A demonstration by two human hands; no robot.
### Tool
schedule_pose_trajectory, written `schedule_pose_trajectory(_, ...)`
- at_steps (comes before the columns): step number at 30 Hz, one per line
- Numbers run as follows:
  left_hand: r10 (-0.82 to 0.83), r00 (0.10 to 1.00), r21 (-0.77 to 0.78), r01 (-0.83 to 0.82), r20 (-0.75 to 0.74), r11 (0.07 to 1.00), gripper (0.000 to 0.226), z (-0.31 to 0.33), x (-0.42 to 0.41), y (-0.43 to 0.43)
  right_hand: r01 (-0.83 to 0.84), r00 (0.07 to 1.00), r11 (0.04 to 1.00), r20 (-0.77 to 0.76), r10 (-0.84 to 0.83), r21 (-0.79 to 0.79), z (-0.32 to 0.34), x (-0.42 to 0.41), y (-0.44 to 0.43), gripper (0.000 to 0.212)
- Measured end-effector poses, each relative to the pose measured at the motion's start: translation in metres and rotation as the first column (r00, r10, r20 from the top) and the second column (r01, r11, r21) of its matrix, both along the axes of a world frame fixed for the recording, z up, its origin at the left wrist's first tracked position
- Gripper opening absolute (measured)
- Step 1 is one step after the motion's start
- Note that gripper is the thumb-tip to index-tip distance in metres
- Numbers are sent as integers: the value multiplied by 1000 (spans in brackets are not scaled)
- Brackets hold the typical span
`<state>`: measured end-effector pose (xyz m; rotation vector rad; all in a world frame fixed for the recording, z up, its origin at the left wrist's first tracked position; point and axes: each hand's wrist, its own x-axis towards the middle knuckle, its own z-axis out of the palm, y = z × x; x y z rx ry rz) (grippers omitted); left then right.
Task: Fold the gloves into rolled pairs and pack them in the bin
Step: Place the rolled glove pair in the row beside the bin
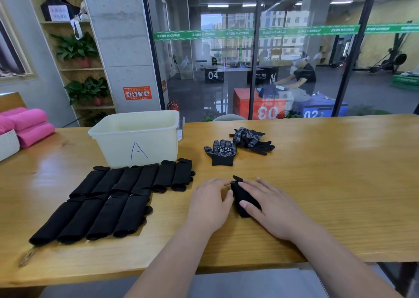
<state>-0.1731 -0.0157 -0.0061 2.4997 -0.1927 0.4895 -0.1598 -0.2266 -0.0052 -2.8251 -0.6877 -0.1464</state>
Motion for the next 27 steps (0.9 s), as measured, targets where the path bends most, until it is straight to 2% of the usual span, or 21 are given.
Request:
schedule_pose_trajectory(6, 9, 997, 118, -18, 73, 993, 35, 8, -8, 0, -31, 999, 999, -25, 32, 43, 5, -5, -3, 63)
schedule_pose_trajectory(10, -5, 998, 187, -7, 67, 982, 37, 16, -18, 15, -61, 998, 998, -27, 62, 32, 7, -7, -1, 58)
schedule_pose_trajectory(18, 21, 998, 310, -39, 60, 950, 39, 17, -48, 75, -145, 988, 989, -63, 144, -24, 19, -17, 43, 69)
schedule_pose_trajectory(21, 51, 996, 336, -73, 72, 939, 41, 15, -61, 95, -184, 983, 981, -37, 183, -58, 18, -24, 71, 68)
schedule_pose_trajectory(27, 112, 992, 379, -128, 66, 916, 44, 15, -83, 131, -228, 972, 973, -54, 227, -28, 17, -38, 116, 67)
